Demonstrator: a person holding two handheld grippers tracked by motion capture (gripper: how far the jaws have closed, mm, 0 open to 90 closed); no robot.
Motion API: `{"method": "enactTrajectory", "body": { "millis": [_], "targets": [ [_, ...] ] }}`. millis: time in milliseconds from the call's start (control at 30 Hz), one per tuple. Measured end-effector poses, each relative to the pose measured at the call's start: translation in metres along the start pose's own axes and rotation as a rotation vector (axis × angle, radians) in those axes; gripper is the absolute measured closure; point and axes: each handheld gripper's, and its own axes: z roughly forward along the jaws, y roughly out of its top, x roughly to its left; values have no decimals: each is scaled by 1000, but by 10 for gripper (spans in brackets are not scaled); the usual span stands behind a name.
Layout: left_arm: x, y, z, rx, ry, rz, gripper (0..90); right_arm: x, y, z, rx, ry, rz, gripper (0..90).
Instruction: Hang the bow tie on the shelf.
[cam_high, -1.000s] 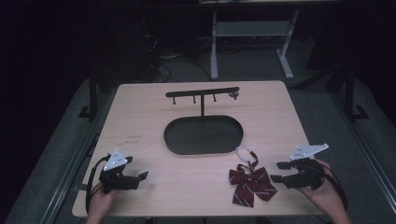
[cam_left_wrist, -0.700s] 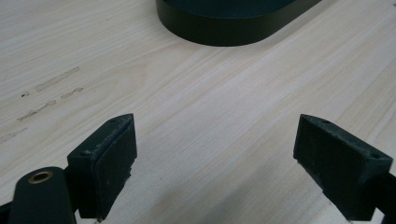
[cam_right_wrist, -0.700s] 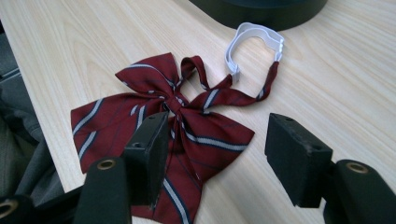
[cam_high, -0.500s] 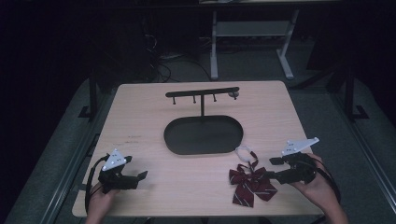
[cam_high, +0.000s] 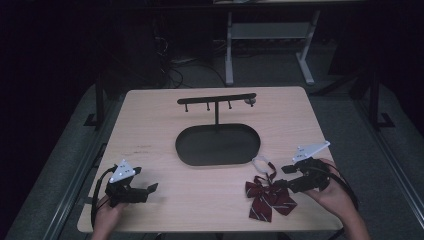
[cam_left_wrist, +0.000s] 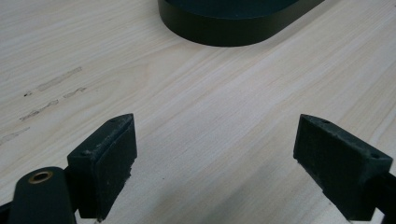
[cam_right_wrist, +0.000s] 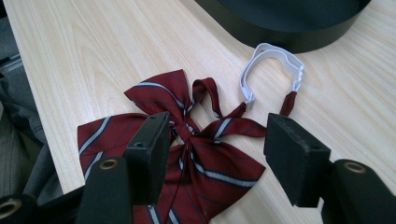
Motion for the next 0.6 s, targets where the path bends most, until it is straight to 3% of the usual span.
{"method": "enactTrajectory", "body": {
  "millis": [100, 367, 600],
  "targets": [
    [1, 0, -1, 7, 0, 15, 131, 0, 7, 3, 14, 7, -12, 409],
    [-1, 0, -1, -12, 0, -9, 130, -4, 28, 8, 40, 12, -35, 432],
    [0, 0, -1, -8, 0, -5, 131, -13, 40, 18, 80, 5, -30, 454]
  ]
}}
